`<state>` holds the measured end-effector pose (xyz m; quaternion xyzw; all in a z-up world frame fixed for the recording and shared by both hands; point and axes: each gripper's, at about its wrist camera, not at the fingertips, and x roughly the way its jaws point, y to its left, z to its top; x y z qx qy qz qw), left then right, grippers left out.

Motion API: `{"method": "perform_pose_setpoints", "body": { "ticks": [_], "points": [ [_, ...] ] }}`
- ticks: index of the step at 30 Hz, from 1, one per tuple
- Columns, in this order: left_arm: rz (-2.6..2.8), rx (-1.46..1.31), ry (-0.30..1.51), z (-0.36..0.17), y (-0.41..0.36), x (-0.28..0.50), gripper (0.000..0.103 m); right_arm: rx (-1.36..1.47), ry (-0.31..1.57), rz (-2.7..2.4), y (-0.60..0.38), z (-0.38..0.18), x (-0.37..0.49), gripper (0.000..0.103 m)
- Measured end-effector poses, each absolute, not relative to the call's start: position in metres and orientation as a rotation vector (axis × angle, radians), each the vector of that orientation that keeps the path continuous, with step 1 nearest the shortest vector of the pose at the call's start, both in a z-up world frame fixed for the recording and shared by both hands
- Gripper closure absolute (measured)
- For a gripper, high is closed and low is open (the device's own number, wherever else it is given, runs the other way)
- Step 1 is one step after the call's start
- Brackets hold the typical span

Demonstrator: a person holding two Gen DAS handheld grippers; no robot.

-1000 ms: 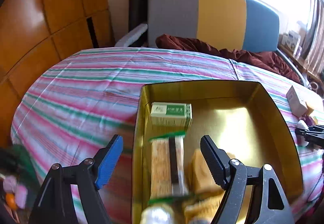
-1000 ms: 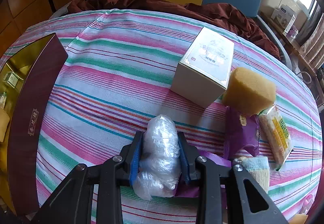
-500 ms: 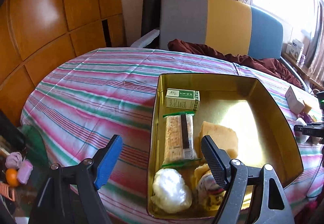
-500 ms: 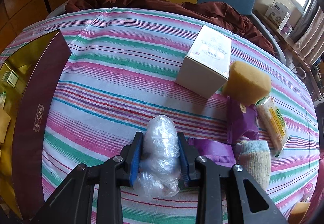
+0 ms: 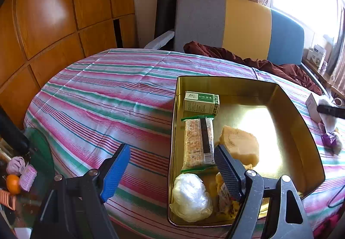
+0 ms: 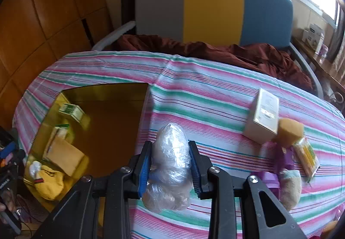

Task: Organize objects
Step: 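Carry the white bundle into the gold tray and open the right tool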

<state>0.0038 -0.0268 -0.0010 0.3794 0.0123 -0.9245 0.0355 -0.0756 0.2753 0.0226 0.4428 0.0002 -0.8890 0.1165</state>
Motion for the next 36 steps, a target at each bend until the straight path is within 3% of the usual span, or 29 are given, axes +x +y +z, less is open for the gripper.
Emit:
{"method": "perform_pose_setpoints", "body": {
  "ticks": [15, 18, 20, 22, 36],
  "points": [
    [-2.800, 1.168, 0.145, -0.006, -0.050, -0.004, 0.021, 1.453, -0.140, -2.315, 0.124, -0.045, -0.148, 0.067],
    [-2.794, 1.186, 0.155, -0.010, -0.051, -0.005, 0.021, 1.448, -0.206, -2.242, 0.116, -0.053, -0.149, 0.055],
    [-2.795, 1.185, 0.156, -0.010, -0.051, -0.005, 0.021, 1.426, -0.224, -2.231, 0.117, -0.052, -0.146, 0.041],
    [-2.795, 1.186, 0.152, -0.011, -0.050, -0.005, 0.021, 1.421, -0.226, -2.233, 0.122, -0.050, -0.142, 0.034],
    [-2.856, 1.188, 0.137, -0.005, -0.033, 0.000, 0.015, 1.306, -0.175, -2.405, 0.194, -0.007, -0.097, 0.034]
  ]
}}
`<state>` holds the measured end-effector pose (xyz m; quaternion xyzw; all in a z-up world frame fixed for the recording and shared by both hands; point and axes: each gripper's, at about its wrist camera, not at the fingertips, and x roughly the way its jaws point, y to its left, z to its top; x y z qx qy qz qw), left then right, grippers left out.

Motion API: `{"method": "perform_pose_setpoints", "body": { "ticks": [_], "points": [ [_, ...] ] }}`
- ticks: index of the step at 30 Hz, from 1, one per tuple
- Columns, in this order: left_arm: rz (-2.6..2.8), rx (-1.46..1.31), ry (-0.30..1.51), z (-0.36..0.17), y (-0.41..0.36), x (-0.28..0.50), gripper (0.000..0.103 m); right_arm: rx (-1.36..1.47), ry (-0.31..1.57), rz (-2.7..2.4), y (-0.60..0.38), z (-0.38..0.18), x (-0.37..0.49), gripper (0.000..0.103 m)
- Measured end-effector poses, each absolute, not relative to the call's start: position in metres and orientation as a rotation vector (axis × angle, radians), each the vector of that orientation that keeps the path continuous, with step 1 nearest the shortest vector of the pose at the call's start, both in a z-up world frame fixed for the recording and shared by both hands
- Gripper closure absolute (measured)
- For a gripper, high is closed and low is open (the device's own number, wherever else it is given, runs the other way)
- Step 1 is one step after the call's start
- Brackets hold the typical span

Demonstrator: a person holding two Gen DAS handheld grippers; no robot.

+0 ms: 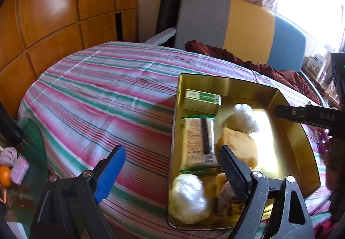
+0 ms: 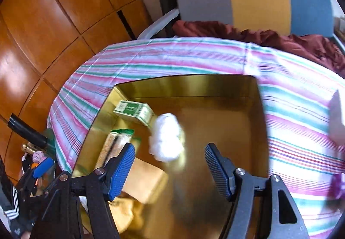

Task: Organize objects
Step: 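Carry the white bundle into the gold tray and open the right tool, then grasp the purple snack packet with the left tool while the right tool grasps the knitted sock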

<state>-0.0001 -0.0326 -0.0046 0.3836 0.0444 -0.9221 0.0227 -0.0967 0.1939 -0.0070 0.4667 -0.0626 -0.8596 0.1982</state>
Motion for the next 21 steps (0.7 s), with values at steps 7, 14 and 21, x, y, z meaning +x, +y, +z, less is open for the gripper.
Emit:
{"method": "perform_pose_setpoints", "body": {
  "ticks": [7, 14, 21],
  "points": [
    [-2.918, 1.185, 0.063, 0.005, -0.008, -0.001, 0.015, 1.303, -0.209, -2.570, 0.274, 0.012, -0.079, 0.034],
    [-3.017, 1.164, -0.028, 0.023, 0.029, -0.007, 0.013, 1.444, -0.328, -2.796, 0.395, 0.015, -0.071, 0.034],
    [-3.179, 1.185, -0.150, 0.043, 0.097, -0.013, 0.013, 1.537, -0.704, -2.978, 0.521, -0.008, -0.050, 0.034]
  ]
}}
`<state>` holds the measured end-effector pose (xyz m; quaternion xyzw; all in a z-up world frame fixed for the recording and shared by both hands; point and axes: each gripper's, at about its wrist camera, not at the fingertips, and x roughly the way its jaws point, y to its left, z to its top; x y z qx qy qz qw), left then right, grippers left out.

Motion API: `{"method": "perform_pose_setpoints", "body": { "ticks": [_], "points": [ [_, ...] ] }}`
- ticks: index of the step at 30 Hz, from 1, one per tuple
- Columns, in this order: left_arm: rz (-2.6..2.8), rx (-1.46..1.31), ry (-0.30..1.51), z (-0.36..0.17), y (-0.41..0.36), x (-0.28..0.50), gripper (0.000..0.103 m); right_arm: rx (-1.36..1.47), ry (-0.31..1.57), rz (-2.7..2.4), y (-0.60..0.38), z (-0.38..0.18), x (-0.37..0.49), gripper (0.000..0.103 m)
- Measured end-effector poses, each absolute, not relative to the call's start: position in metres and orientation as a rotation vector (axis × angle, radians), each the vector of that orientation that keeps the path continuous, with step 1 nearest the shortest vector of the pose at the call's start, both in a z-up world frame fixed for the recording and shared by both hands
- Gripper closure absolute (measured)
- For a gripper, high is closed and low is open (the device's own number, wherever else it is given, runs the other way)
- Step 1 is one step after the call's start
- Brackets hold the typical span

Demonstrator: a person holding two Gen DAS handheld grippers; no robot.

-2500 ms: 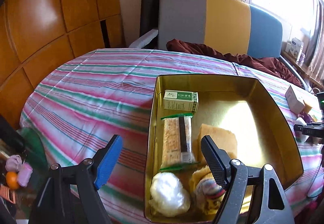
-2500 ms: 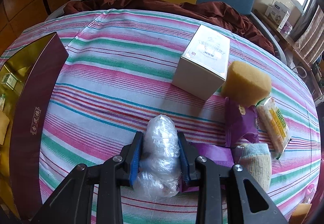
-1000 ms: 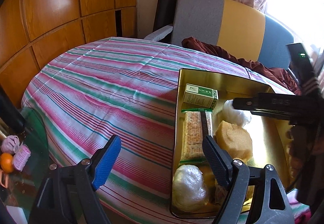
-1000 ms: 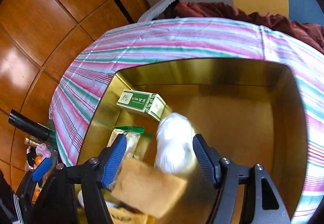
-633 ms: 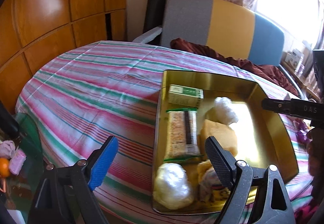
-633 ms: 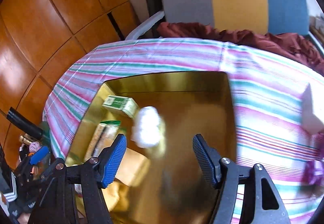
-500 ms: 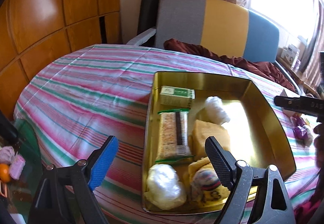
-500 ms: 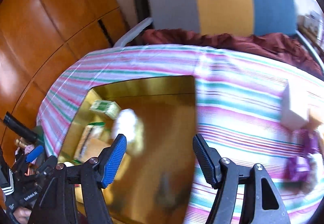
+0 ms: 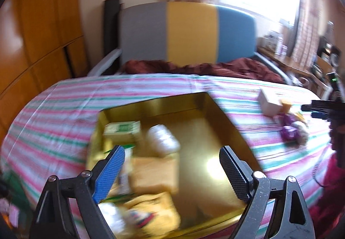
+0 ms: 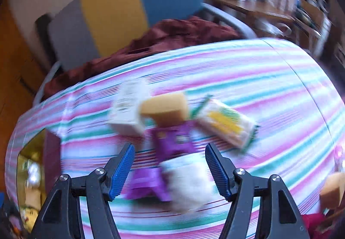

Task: Organize objects
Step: 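Grasp the purple snack packet with the left tool while the right tool grasps the knitted sock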

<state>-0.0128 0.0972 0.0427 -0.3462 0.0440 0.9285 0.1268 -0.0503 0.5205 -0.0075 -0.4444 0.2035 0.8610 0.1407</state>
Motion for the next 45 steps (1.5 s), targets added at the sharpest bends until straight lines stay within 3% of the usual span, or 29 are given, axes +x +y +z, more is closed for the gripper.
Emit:
{"method": "perform_pose_setpoints", "body": {
  "ticks": [4, 11, 19, 34, 36, 39, 45],
  "points": [
    [2.603, -0.943, 0.214, 0.053, 0.153, -0.014, 0.013, -1.218, 0.868, 2.350, 0.564, -0.018, -0.036, 0.034],
    [2.393, -0.972, 0.281, 0.048, 0.246, -0.021, 0.015, -1.246, 0.940, 2.368, 0.565, -0.019, -0.035, 0.034],
    [2.221, -1.200, 0.225, 0.013, 0.323, -0.051, 0.022, -1.241, 1.031, 2.393, 0.567, -0.019, -0.032, 0.034],
    [2.140, -1.376, 0.122, -0.049, 0.404, -0.087, 0.015, -1.260, 1.109, 2.404, 0.570, -0.024, -0.035, 0.034],
    [2.140, -1.390, 0.133, -0.058, 0.409, -0.092, 0.022, -1.264, 1.109, 2.403, 0.570, -0.025, -0.035, 0.034],
    [2.200, -1.317, 0.215, -0.062, 0.408, -0.090, 0.060, -1.292, 1.081, 2.414, 0.566, -0.025, -0.039, 0.034],
    [2.215, -1.221, 0.216, -0.065, 0.385, -0.072, 0.061, -1.349, 1.030, 2.425, 0.559, -0.028, -0.043, 0.034]
  ]
}}
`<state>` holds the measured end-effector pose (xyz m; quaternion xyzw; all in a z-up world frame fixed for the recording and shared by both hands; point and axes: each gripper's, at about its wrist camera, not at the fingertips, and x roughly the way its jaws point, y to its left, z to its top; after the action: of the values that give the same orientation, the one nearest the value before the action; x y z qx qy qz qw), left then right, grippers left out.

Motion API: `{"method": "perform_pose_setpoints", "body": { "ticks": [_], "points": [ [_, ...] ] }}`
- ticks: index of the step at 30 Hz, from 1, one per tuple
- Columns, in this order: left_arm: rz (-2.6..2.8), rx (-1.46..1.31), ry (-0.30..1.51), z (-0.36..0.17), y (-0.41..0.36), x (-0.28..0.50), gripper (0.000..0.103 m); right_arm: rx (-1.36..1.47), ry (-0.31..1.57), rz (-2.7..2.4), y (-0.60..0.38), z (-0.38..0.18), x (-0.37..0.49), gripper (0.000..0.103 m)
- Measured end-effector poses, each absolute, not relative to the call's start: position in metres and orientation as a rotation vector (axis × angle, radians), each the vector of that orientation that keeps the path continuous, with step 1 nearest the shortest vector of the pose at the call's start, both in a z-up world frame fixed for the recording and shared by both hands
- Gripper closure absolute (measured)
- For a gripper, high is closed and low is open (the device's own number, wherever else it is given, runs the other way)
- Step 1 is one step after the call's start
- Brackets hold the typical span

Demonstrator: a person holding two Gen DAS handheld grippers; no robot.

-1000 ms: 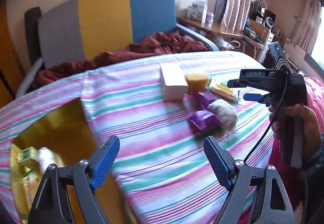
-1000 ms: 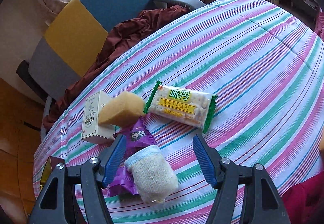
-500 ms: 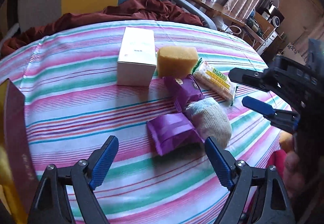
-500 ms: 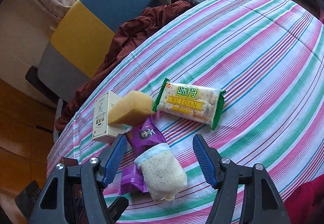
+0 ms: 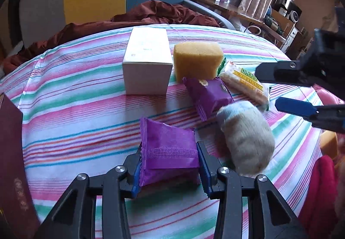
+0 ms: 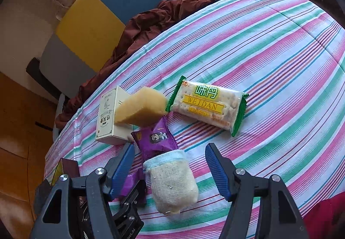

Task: Organize objects
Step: 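Grasp the purple snack packet with the left tool while the right tool grasps the knitted sock, then carry the purple packet into the gold tray and open the left tool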

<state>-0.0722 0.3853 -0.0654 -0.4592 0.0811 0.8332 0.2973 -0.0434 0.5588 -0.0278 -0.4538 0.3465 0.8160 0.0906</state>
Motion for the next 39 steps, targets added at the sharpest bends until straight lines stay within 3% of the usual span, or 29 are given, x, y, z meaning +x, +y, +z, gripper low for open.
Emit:
{"method": "perform_pose_setpoints", "body": {
  "ticks": [16, 19, 21, 24, 26, 28, 39],
  "points": [
    [2.241, -1.101, 0.223, -0.071, 0.355, -0.040, 0.062, -1.557, 0.967, 2.385, 0.540, -0.048, -0.055, 0.034],
    [2.241, -1.096, 0.217, -0.070, 0.356, -0.038, 0.062, -1.593, 0.892, 2.439, 0.527, -0.046, -0.058, 0.032],
    [2.241, -1.092, 0.214, -0.071, 0.356, -0.038, 0.062, -1.652, 0.815, 2.436, 0.516, -0.049, -0.063, 0.024],
    [2.244, -1.086, 0.215, -0.071, 0.357, -0.036, 0.062, -1.753, 0.681, 2.373, 0.506, -0.061, -0.067, 0.024],
    [2.244, -1.083, 0.213, -0.071, 0.357, -0.036, 0.062, -1.765, 0.574, 2.346, 0.501, -0.062, -0.068, 0.038],
    [2.242, -1.082, 0.209, -0.071, 0.355, -0.036, 0.062, -1.765, 0.530, 2.335, 0.500, -0.063, -0.068, 0.045],
    [2.245, -1.078, 0.211, -0.072, 0.357, -0.038, 0.062, -1.783, 0.456, 2.339, 0.492, -0.064, -0.065, 0.047]
  ]
}}
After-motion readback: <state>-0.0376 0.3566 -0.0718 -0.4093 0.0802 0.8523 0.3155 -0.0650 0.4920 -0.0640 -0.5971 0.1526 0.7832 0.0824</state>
